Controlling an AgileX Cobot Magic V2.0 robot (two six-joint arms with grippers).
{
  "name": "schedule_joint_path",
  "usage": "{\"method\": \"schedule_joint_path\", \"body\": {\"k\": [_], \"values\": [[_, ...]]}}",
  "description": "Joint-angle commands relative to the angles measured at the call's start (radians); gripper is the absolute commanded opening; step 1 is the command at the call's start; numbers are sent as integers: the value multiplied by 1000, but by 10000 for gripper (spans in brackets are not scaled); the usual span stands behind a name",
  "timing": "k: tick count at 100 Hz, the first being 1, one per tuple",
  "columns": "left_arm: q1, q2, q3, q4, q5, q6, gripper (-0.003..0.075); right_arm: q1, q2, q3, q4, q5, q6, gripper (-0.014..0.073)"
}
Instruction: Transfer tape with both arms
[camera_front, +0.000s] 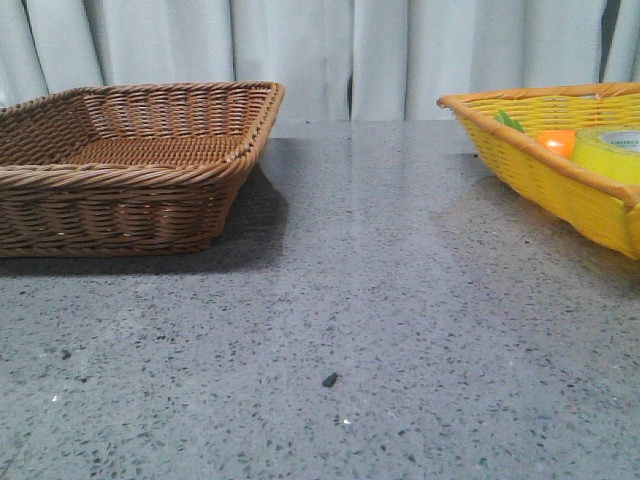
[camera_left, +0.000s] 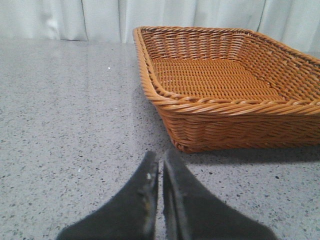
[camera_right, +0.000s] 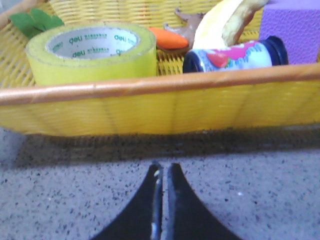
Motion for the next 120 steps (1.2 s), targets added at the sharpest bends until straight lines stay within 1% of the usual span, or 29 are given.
{"method": "schedule_joint_path", "body": {"k": [1, 12, 17, 46, 78, 93, 99, 107, 120], "values": [[3, -30, 8, -13, -88, -4, -20, -5, -18, 21, 8, -121, -11, -67], [3, -30, 8, -13, -107, -4, -21, -5, -18, 21, -40, -135, -11, -67], [3, -30, 8, -13, -121, -4, -21, -5, -18, 21, -40, -135, -11, -67], [3, -30, 8, -13, -139, -4, -21, -5, -18, 21, -40, -236, -11, -67], [3, -30, 8, -13, -157, -4, -21, -5, -18, 21, -34, -236, -11, -67], [3, -30, -6, -27, -222, -4, -21, -5, -18, 8, -13, -222, -11, -67], [3, -28, -32, -27, -216, -4, -21, -5, -18, -10, -13, -200, -11, -67], [3, -22, -82, -25, -170, -4, -21, -1, -18, -49, -8, -174, -11, -67], [3, 22, -153, -25, -139, -4, -21, -1, 6, -134, 45, -128, -11, -67]]}}
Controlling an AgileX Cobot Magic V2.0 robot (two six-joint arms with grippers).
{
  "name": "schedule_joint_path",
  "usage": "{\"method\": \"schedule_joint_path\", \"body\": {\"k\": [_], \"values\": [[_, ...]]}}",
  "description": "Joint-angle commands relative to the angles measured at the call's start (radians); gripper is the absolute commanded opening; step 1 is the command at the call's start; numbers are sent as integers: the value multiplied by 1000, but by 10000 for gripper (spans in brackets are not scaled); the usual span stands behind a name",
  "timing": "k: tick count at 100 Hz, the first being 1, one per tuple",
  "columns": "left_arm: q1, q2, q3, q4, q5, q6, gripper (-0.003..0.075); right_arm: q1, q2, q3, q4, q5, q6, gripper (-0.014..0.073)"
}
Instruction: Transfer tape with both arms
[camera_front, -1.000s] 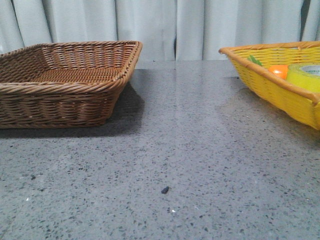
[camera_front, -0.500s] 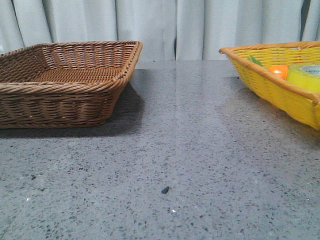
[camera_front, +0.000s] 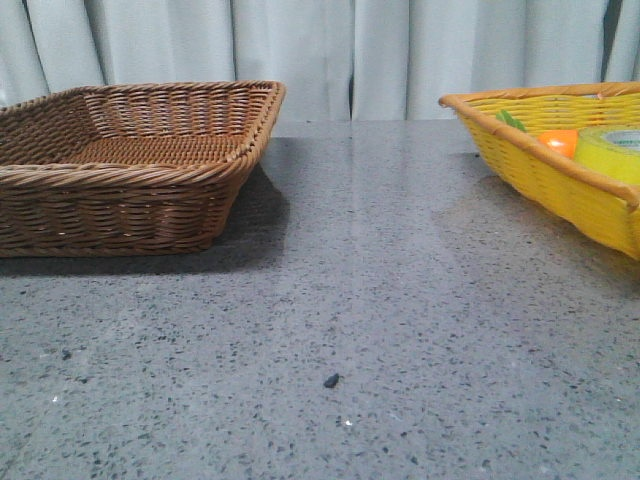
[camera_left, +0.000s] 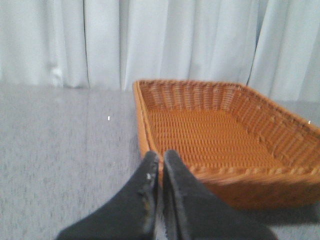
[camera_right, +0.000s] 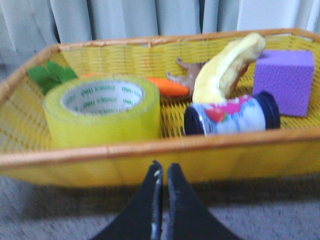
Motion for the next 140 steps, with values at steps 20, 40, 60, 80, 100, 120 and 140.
{"method": "schedule_joint_path", "body": {"k": [20, 40, 60, 80, 100, 120, 140], "values": [[3, 115, -148, -10, -56, -4, -21, -1, 116, -252, 52, 60, -11, -67], [3, 170, -176, -10, -80, -4, -21, -1, 167, -293, 65, -60, -11, -67], [3, 212, -206, -10, -83, -4, -21, -1, 312, -428, 65, 106, -11, -66], [3, 233, -206, -10, -107, -4, -21, 6, 561, -640, 67, 340, -20, 77], [3, 232, -206, -10, -111, -4, -21, 102, 776, -797, 67, 444, -30, 345], [3, 232, -206, -10, -111, -4, -21, 198, 1008, -950, 67, 570, -30, 349], [3, 232, -206, -10, -111, -4, -21, 250, 1198, -1067, 69, 634, -30, 349]]}}
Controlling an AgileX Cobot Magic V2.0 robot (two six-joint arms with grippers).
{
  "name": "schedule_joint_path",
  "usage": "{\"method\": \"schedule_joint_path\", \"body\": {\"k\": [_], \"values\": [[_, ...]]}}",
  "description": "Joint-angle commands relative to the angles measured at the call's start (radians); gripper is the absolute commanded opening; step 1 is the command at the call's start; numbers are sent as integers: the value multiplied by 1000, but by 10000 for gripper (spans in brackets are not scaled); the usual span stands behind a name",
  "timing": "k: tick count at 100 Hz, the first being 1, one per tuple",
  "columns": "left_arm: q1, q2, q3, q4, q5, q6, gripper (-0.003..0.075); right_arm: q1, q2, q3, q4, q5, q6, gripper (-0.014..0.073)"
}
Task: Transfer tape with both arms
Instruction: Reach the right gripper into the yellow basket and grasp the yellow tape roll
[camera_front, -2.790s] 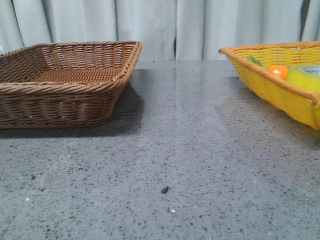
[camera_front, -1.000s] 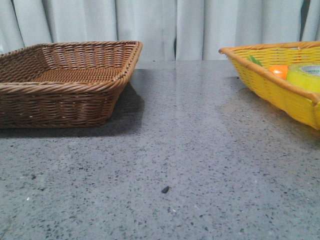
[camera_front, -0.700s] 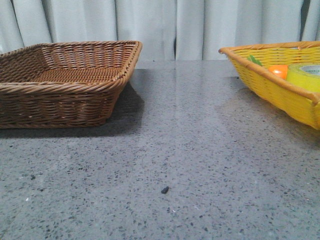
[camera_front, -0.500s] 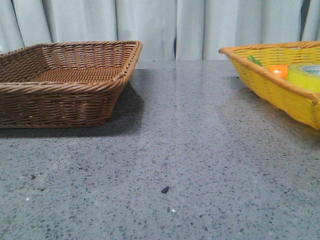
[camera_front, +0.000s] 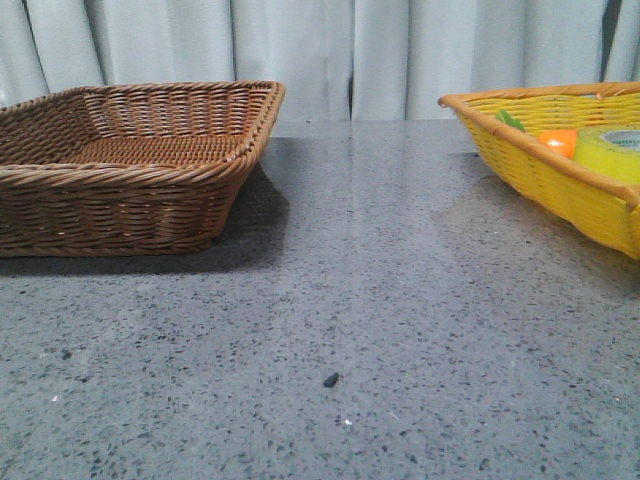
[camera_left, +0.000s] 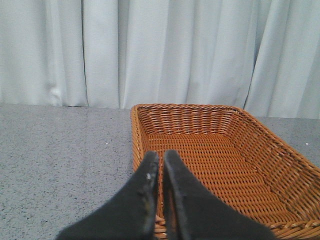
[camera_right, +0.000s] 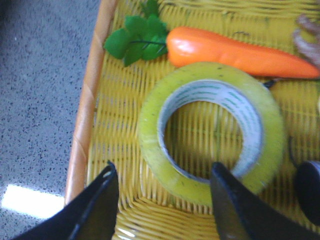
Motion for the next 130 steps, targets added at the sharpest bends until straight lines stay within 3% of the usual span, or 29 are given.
{"method": "schedule_joint_path", "body": {"k": [1, 53, 86, 115, 130], "values": [[3, 16, -36, -8, -82, -4, -21, 18, 60, -76, 5, -19, -12, 349], [3, 16, -36, -10, -82, -4, -21, 24, 323, -125, 14, 14, -12, 334], [3, 16, -36, -10, -82, -4, -21, 24, 327, -125, 14, 9, -12, -75], [3, 16, -36, -10, -82, -4, -21, 41, 296, -255, 14, 111, -12, -56], [3, 16, -36, -11, -82, -4, -21, 133, 271, -397, 23, 236, -12, -56]]}}
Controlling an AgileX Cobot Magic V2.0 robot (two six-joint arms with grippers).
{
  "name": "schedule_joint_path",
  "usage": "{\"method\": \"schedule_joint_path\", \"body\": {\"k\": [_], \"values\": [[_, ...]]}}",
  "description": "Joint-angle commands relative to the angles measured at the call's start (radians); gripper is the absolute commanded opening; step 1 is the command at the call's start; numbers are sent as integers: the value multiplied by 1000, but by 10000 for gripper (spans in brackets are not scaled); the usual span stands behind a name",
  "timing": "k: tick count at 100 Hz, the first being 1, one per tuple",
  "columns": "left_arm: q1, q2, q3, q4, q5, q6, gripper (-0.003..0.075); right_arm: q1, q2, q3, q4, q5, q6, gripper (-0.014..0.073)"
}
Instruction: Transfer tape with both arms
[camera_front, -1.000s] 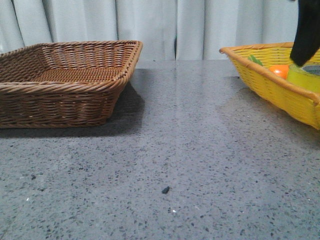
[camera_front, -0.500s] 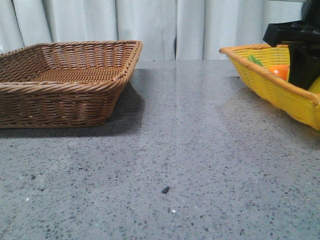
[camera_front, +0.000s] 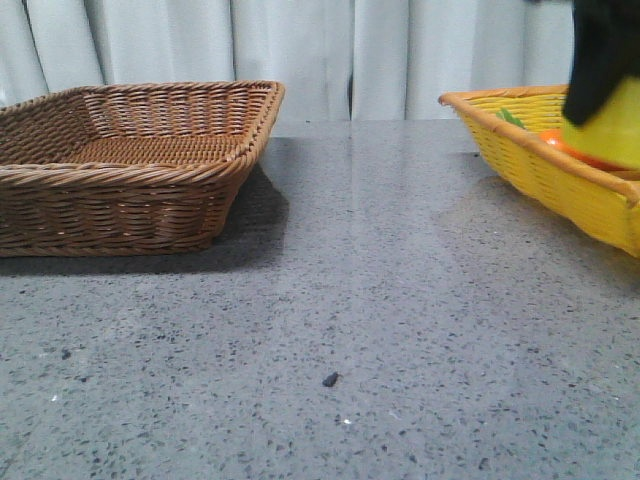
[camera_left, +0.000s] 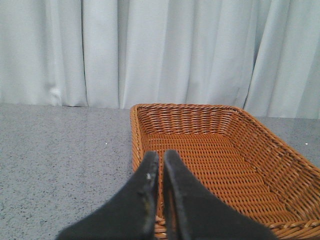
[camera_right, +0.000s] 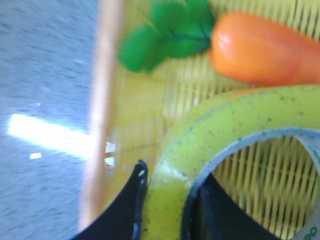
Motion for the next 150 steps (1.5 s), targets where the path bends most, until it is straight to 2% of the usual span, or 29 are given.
{"method": "schedule_joint_path", "body": {"k": [1, 12, 32, 47, 77, 84, 101, 110, 125, 135, 142, 150], "values": [[3, 16, -36, -11, -82, -4, -21, 59, -58, -107, 15, 51, -11, -56], [3, 16, -36, -11, -82, -4, -21, 179, -56, -162, 40, 87, -11, -56], [3, 16, -36, -11, -82, -4, -21, 373, -16, -164, 42, 32, 2, -56], [3, 16, -36, -11, -82, -4, -21, 419, 67, -164, 42, 13, 2, -56], [3, 16, -36, -11, -82, -4, -21, 421, 189, -164, 44, -8, 2, -54], [3, 17, -36, -11, -79, -4, -21, 421, 193, -164, 44, -19, 2, -11], [3, 22, -36, -11, -79, -4, -21, 421, 193, -162, 44, -30, 2, 208], [-4, 35, -44, -11, -69, -4, -20, 421, 187, -162, 44, -30, 2, 250], [-62, 93, -105, -11, -76, -4, -14, 421, 149, -162, 44, -41, 2, 249], [-135, 161, -160, -11, -81, -2, 65, 421, 102, -162, 44, -42, 2, 236], [-200, 225, -204, -11, -82, -2, 139, 421, 59, -162, 44, -42, 2, 185], [-273, 314, -253, -7, -99, -2, 193, 421, 12, -162, 44, -42, 2, 73]]}}
